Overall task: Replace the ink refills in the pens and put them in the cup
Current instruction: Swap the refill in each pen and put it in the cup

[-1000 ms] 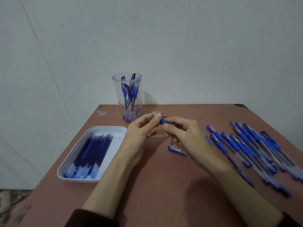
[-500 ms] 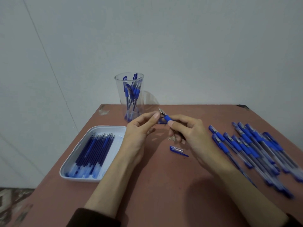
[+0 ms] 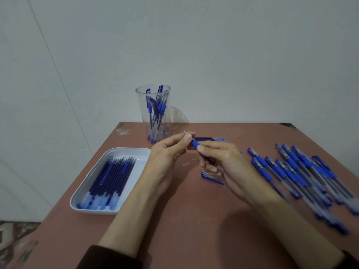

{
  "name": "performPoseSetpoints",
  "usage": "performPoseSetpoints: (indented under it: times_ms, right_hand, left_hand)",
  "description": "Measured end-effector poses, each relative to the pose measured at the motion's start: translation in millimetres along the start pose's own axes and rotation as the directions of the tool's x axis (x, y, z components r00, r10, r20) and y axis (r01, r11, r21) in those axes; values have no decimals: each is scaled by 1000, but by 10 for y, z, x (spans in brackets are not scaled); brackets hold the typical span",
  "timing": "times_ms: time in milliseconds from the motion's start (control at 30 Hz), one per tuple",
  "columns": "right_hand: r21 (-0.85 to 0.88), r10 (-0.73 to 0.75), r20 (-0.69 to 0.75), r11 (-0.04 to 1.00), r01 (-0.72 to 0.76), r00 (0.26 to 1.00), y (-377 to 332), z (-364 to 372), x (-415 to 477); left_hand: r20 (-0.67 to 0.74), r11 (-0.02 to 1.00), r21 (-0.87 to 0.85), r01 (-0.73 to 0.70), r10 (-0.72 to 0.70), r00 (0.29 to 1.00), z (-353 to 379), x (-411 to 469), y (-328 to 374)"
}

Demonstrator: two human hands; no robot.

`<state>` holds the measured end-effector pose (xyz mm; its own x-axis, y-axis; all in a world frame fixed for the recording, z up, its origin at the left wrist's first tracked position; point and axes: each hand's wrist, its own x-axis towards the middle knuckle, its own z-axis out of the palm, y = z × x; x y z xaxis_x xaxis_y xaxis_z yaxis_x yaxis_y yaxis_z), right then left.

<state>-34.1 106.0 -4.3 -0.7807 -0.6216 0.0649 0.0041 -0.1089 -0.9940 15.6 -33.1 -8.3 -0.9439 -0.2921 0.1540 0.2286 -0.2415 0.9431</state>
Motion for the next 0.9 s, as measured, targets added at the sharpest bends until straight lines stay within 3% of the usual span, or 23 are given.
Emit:
performPoseSetpoints:
  times_ms: [167,300,467,533,567,633,700,733,800,867,900]
  right_hand:
    - [89,92,54,991,-97,994,-30,0,-11]
    - [68,88,59,993,-92,994,-55,-13,-19]
    - [-20,-47,-106,999,45,993,-72,-67,35]
    - [-69,-83,-190,995,71,978,-74,-114,56]
    - [-104,-94,-228,992,72,969,-78,-133,60]
    - [-161,-100,-277,985,57,956,-71,-160,72]
    - [-198,-102,-291,979,45,951,-58,-173,81]
    - [-259,-136,-297,964,57,945,-47,-175,77]
    - [-581,-314,-289,808,96,904,-17,-200,68]
    - [-864,-465,-203,499,66,861,2,-212,47]
    - [-915,-496,-156,398,64,854,0,-209,34]
  left_hand:
    - [41,1000,-28,7,-6,999,-7,1,15]
    - [43,999,-49,4,-2,999,-2,1,12]
    - [27,998,64,-9,7,1000,66,-6,-67]
    - [59,965,262,-27,13,998,62,-3,-123]
    - [97,884,463,-73,32,995,45,2,-143]
    - [226,628,754,-193,27,974,24,3,-180]
    - [331,381,876,-297,-25,943,15,-15,-203]
    - [355,322,889,-325,-36,934,17,-22,-207]
    - [329,369,876,-312,19,944,-16,-18,-192]
    - [186,519,827,-215,107,977,-69,13,-151]
    - [106,587,792,-167,136,985,-93,34,-133]
